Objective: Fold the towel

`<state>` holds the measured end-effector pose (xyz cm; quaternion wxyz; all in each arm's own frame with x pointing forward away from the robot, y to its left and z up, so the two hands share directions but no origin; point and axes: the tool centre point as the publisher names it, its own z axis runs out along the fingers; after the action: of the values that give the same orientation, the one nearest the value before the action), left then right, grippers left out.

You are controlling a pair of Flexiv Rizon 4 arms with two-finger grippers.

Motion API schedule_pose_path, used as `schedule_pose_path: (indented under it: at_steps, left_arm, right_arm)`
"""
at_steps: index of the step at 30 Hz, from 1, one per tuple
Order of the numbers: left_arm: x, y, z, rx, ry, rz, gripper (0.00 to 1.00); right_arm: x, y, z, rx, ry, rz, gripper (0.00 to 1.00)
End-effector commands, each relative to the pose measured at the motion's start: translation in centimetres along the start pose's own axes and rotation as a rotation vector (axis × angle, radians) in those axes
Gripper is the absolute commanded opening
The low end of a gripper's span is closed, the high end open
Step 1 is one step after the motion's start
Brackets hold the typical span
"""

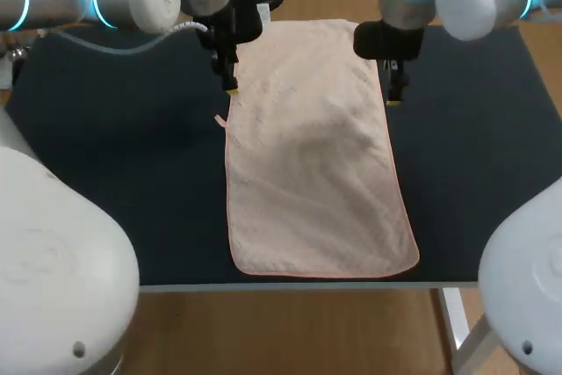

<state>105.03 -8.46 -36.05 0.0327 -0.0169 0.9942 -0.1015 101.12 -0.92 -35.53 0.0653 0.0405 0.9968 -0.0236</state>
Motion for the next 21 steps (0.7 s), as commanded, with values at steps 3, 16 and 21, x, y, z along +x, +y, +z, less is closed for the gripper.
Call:
schedule_pose_path:
  at_steps: [3,16,21]
  left_arm:
    - [0.6,-0.1,1.8,0.013,0.015,0.027,1.0]
    - [2.6,-0.6,4.3,-0.019,0.093,0.019,1.0]
    - [2.6,-1.1,5.4,-0.018,0.098,0.011,1.0]
  right_arm:
    - [-0.5,0.1,1.7,0.013,0.032,0.067,1.0]
    - [1.1,1.3,4.4,-0.05,0.095,0.013,1.0]
    - [1.2,1.2,5.1,-0.063,0.1,-0.003,1.0]
